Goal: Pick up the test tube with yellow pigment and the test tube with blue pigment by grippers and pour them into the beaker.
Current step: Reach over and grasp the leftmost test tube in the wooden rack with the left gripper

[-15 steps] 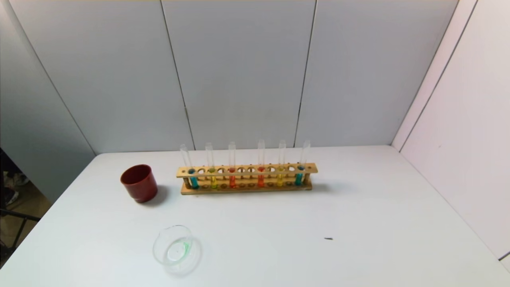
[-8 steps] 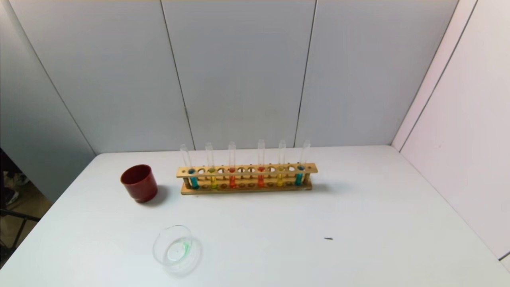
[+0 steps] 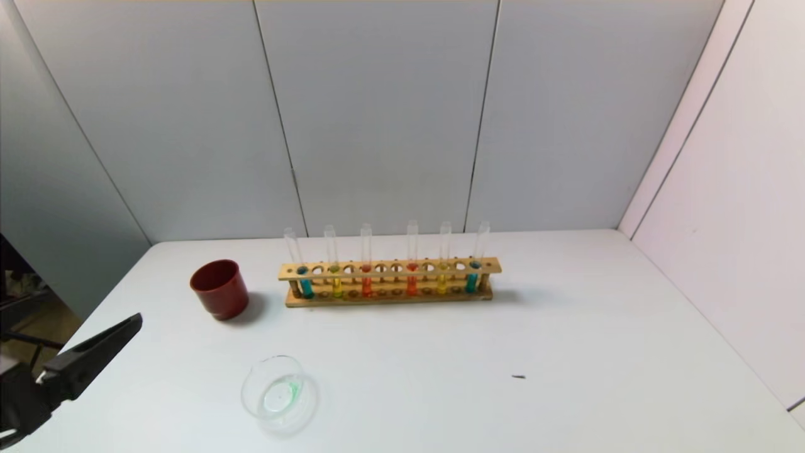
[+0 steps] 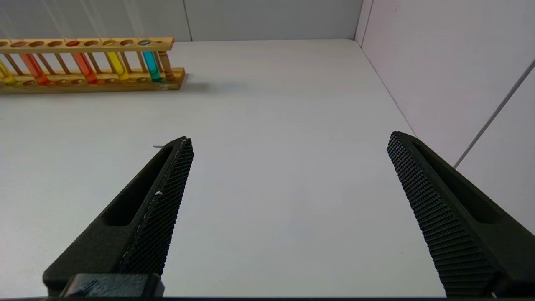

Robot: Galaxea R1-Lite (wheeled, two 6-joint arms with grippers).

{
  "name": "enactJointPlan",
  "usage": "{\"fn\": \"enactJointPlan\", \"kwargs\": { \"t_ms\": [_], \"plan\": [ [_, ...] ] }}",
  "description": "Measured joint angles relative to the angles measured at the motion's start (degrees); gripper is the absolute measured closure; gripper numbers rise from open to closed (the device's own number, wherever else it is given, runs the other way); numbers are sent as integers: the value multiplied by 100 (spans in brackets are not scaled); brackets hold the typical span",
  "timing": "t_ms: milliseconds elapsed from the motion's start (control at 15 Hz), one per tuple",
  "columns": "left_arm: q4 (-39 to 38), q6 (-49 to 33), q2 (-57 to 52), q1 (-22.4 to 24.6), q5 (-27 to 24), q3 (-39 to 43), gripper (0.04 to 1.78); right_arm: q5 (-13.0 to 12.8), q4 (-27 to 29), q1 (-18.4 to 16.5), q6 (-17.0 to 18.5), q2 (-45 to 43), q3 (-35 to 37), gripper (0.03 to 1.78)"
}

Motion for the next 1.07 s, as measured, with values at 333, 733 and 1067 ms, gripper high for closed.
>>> {"fn": "enactJointPlan", "kwargs": {
  "t_ms": [333,733,1067],
  "plan": [
    [-1423,-363,1691,-625,155,-128,7,0,0,0,0,0,0,11],
    [-2074,-480,3093,-1012,364,-375,7,0,0,0,0,0,0,11],
    [-3330,-478,4351,-1243,603,-447,7,0,0,0,0,0,1,11]
  ]
}}
